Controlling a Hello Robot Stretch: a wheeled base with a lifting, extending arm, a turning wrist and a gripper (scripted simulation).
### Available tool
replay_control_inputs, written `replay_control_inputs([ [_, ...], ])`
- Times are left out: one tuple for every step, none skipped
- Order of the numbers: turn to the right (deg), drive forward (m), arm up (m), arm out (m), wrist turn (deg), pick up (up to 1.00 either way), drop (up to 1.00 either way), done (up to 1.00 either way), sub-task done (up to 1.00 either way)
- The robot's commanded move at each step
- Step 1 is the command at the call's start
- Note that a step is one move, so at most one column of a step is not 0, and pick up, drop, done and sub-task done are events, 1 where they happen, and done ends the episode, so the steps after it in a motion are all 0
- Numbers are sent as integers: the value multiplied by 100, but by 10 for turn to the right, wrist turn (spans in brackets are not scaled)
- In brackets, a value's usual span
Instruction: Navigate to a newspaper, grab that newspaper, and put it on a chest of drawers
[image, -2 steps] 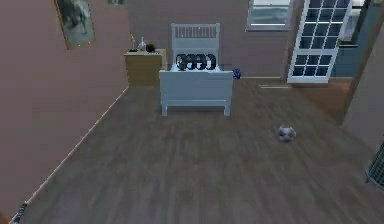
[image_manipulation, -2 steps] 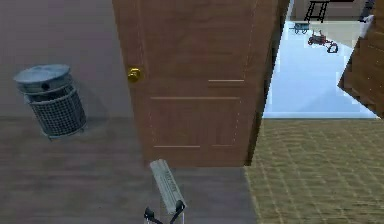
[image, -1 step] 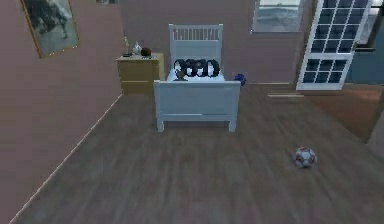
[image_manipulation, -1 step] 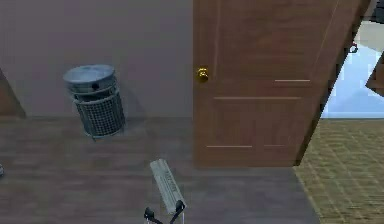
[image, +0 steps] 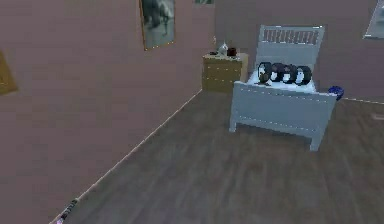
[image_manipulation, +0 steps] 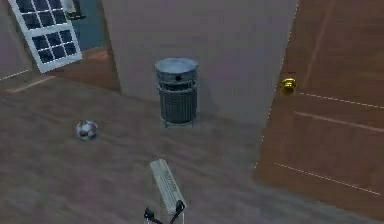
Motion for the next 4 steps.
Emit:
replay_control_inputs([
  [0, 100, 0, 0, 0, 0, 0, 0, 0],
  [0, 100, 0, 0, 0, 0, 0, 0, 0],
  [-60, 0, 0, 0, 0, 0, 0, 0, 0],
  [0, 35, 0, 0, 0, 0, 0, 0, 0],
])
